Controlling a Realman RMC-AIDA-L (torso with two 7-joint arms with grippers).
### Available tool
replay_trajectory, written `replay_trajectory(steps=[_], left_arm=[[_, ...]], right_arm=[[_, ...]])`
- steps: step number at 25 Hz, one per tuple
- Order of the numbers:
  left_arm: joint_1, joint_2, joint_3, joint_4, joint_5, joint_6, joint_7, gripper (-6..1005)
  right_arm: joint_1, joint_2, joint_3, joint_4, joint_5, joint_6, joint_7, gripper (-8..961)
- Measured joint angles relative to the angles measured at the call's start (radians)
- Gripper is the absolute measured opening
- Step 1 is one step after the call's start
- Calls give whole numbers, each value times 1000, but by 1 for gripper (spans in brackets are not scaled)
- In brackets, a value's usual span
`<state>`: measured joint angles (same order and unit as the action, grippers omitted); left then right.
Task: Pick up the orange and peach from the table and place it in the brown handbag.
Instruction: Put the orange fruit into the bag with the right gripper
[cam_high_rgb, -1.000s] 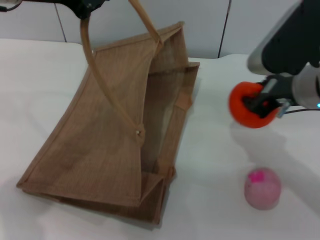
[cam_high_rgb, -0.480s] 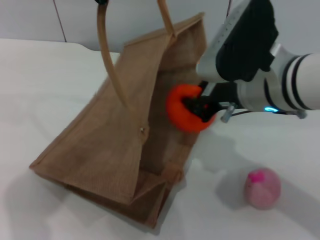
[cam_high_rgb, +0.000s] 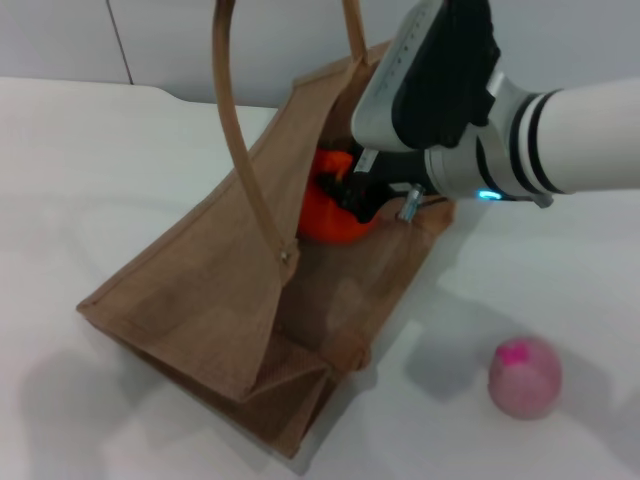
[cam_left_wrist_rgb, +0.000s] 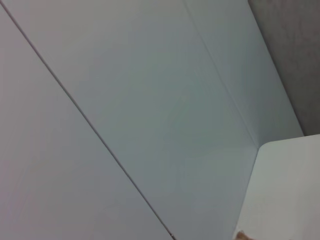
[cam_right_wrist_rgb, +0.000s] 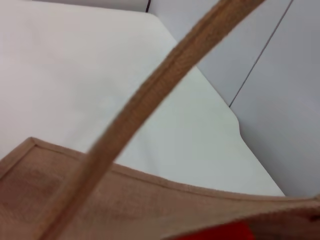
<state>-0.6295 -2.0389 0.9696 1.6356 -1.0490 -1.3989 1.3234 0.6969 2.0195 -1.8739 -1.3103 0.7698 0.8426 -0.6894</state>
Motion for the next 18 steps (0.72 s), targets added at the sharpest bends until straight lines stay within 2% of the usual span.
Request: replay_trajectory(steps=[5, 9, 12, 18], left_arm=[[-4, 1, 8, 5, -3, -1, -3, 119], [-1, 1, 11, 12, -8, -1, -4, 119], [1, 1, 11, 12, -6, -1, -4, 119], [10, 2, 1, 8, 0, 9, -4, 119]], right_arm=[[39, 2, 50, 66, 19, -24, 8, 192], [48, 1, 59, 91, 64, -94, 7, 202], [48, 1, 58, 99, 66, -119, 7, 417], [38, -1, 60, 103, 61, -103, 6, 692]])
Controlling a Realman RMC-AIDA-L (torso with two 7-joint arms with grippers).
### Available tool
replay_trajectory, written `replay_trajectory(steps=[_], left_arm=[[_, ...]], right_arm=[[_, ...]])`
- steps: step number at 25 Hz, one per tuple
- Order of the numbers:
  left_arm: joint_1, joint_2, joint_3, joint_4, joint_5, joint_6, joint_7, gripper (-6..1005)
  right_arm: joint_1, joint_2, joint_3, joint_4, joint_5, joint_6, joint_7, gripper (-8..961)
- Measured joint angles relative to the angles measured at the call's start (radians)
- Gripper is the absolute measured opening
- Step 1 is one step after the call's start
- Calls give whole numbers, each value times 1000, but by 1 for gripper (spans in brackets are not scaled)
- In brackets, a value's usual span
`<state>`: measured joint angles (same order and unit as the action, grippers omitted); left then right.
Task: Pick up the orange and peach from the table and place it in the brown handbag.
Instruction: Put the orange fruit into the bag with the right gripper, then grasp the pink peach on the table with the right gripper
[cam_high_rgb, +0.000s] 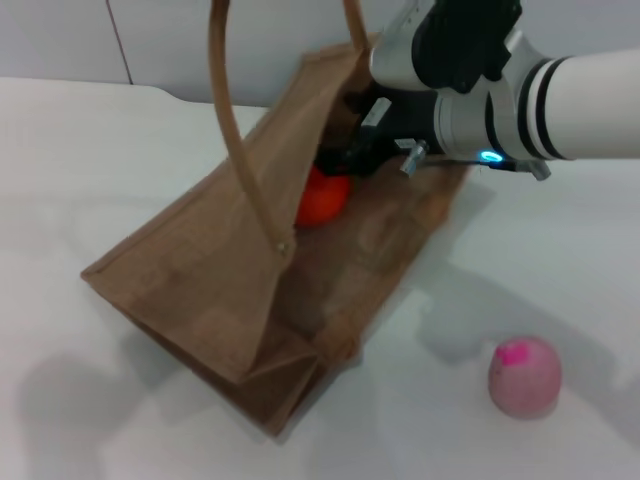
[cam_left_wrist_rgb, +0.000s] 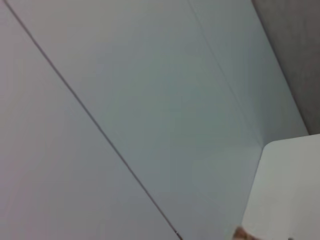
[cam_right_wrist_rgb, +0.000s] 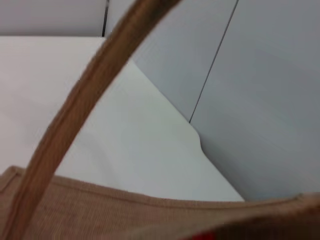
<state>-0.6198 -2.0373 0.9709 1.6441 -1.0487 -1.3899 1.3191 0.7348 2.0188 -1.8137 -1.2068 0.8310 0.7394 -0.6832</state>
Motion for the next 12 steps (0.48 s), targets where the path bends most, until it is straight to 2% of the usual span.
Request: replay_trajectory(steps=[5, 7, 10, 12], left_arm=[[20, 1, -4, -1, 26, 13, 0, 119], [26, 0, -4, -2, 39, 19, -2, 119], [34, -1, -5, -4, 48, 28, -8, 119], [41, -1, -5, -5, 48, 33, -10, 119]], right_arm=[[-10, -3, 24, -12, -5, 115, 2, 854], [-29, -3, 60, -41, -26, 191, 6, 859], [-93, -3, 114, -160, -123, 306, 46, 868], [-141, -2, 131, -284, -229, 386, 101, 873]])
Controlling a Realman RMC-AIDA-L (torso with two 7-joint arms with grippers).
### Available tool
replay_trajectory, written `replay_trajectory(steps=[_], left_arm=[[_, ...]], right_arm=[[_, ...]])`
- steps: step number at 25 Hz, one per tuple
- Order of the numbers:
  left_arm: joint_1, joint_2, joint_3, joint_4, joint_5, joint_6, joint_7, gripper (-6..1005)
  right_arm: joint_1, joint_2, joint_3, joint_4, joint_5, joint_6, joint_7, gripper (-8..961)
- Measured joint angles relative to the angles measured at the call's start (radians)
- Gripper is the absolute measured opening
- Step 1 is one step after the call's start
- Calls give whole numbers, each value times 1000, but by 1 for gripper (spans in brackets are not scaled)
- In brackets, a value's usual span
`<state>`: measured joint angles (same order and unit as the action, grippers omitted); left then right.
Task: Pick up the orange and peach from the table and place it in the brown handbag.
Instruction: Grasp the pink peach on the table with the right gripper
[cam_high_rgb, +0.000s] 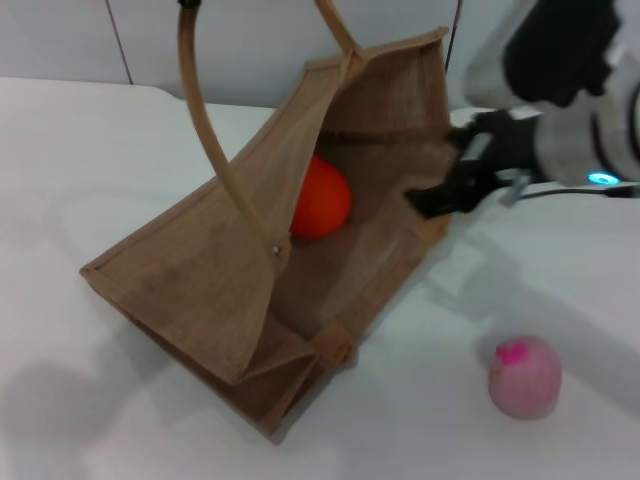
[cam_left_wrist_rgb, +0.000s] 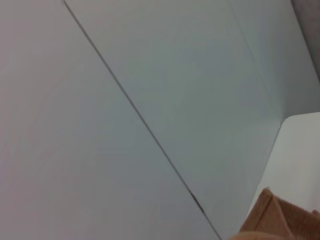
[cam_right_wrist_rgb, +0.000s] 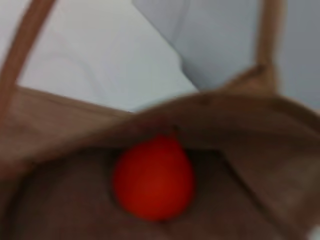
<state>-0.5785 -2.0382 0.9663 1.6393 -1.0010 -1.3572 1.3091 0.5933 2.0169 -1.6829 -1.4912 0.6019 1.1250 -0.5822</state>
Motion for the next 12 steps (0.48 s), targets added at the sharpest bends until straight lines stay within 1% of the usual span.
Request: replay_trajectory(steps=[2, 4, 8, 12], left_arm=[[13, 0, 0, -3, -1, 10, -1, 119], [21, 0, 0, -11, 1, 17, -1, 119], [24, 1, 0, -23, 1, 20, -1, 119], [30, 2, 0, -24, 3, 20, -1, 119]], right_arm=[[-26, 0, 4, -83, -74, 71, 39, 878], [-38, 1, 4, -140, -115, 154, 65, 881], [-45, -1, 1, -176, -138, 269, 97, 879], [-46, 0, -11, -171, -169, 366, 122, 878]])
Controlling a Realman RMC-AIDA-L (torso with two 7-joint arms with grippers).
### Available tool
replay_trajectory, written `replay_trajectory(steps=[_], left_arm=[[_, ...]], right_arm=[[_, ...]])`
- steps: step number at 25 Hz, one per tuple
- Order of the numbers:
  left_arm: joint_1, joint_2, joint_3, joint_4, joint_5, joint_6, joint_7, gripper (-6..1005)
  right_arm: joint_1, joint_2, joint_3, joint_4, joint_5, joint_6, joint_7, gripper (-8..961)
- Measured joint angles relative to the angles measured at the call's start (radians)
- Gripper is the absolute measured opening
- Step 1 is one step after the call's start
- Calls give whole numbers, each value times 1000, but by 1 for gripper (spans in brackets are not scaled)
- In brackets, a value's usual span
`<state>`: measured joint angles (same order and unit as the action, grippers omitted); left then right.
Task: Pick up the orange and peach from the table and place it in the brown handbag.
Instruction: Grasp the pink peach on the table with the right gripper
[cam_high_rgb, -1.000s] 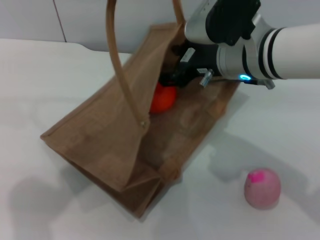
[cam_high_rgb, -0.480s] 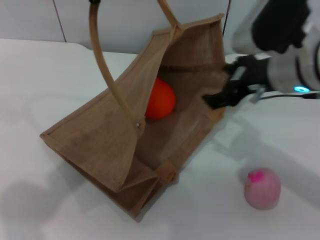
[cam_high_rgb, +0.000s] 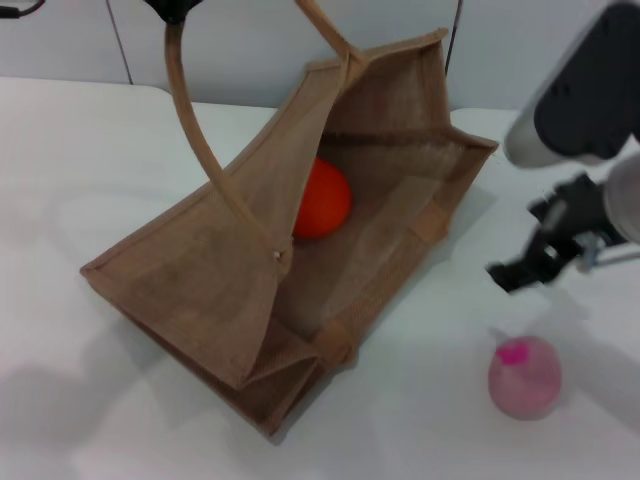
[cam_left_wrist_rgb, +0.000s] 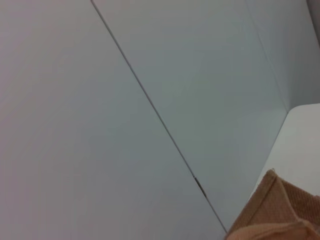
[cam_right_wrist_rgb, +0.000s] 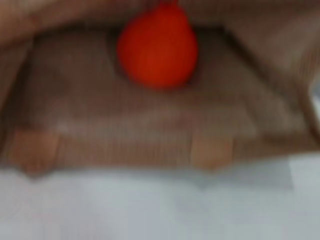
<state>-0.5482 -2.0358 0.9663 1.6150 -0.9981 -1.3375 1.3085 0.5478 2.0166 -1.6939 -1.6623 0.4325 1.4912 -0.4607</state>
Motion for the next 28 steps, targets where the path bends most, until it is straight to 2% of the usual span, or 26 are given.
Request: replay_trajectory(steps=[3, 9, 16, 28], left_arm=[[1, 1, 0, -1, 0, 0, 0, 119], [9, 2, 0, -2, 1, 0, 0, 120], [21, 3, 0, 2, 2, 0, 0, 125], [25, 3, 0, 8, 10, 1, 0, 135]], right_arm=[[8, 2, -5, 46, -41, 74, 3, 875], [35, 4, -22, 170, -37, 126, 3, 865], [58, 4, -27, 165, 40, 177, 5, 854], [100, 1, -19, 154, 42, 214, 6, 836]])
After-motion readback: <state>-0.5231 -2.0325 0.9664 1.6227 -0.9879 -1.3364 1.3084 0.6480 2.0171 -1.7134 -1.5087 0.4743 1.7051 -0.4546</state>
